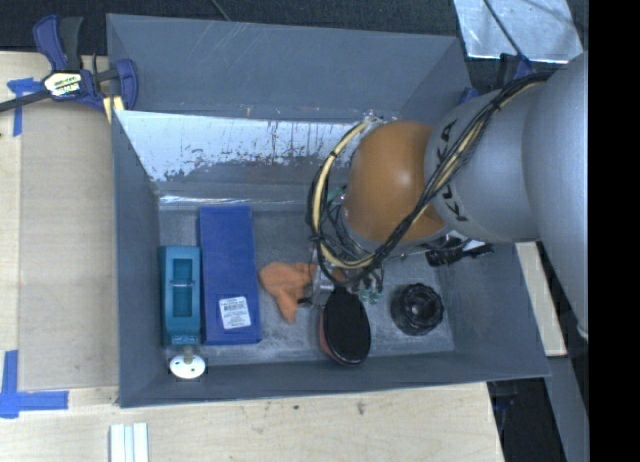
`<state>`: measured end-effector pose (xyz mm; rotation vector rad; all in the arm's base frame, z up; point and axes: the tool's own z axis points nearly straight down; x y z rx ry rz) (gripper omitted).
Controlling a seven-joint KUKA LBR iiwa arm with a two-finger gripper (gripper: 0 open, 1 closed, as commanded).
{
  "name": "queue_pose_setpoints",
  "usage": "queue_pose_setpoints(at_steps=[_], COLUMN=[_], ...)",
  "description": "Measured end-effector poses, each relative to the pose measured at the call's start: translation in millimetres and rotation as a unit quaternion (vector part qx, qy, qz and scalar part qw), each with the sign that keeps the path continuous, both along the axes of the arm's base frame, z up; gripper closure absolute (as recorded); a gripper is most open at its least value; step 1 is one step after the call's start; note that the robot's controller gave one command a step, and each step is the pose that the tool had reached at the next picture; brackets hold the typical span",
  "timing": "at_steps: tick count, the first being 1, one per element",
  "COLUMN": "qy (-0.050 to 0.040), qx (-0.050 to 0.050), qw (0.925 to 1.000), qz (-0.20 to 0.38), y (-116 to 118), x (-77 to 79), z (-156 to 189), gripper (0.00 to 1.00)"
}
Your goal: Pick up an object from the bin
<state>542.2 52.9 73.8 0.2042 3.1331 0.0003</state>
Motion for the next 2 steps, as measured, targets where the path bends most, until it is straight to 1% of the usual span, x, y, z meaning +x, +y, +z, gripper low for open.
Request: queue_pose_setpoints(at_steps=[1,2], qy=[0.0000,-0.0044], qx=[0.000,0.000], qw=[1.0000,0.9998], qz=[0.000,0.018], y=[0,-12], x=[0.0,28.5], z=[0,175], gripper=[1.00,1.00])
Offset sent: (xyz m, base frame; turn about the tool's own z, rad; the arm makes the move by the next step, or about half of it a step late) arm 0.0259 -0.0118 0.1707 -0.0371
